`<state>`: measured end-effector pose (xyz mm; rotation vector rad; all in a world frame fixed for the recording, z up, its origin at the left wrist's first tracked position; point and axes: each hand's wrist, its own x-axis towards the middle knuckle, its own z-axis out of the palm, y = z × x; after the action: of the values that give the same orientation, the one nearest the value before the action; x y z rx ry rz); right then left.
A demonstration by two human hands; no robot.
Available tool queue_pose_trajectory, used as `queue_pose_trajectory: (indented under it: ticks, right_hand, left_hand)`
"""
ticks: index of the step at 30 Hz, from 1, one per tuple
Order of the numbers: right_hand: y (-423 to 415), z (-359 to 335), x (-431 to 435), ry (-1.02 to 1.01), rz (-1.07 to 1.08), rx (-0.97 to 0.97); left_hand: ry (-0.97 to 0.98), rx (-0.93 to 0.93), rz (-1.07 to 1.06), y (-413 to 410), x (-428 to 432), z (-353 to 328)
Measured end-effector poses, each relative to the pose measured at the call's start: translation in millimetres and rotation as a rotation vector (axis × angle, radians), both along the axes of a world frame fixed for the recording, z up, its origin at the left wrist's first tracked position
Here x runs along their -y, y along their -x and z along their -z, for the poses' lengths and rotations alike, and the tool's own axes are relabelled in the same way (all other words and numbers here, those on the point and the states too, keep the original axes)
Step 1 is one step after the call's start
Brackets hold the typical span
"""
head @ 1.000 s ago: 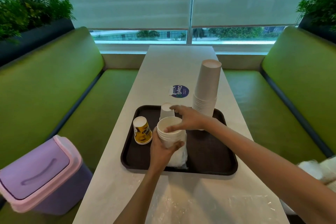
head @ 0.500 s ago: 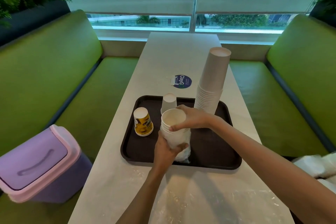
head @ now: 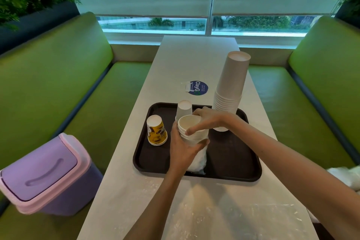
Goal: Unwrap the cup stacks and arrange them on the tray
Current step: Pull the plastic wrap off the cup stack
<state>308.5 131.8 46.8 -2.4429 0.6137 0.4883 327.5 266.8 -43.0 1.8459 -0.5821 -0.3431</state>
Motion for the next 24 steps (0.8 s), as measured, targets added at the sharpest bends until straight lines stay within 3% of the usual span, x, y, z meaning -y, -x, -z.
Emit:
queue_pose_trajectory:
  ticks: [15, 24]
  right_hand:
    - [-8, -6, -4, 0.028, 0.042, -0.033]
    - [6, -54, 4, 0.067, 0.053, 0.146]
  left_hand:
    - [0.028, -0.022, 0.027, -4, 7, -1]
    - [0.061, -0.007, 0.031, -5, -2, 1]
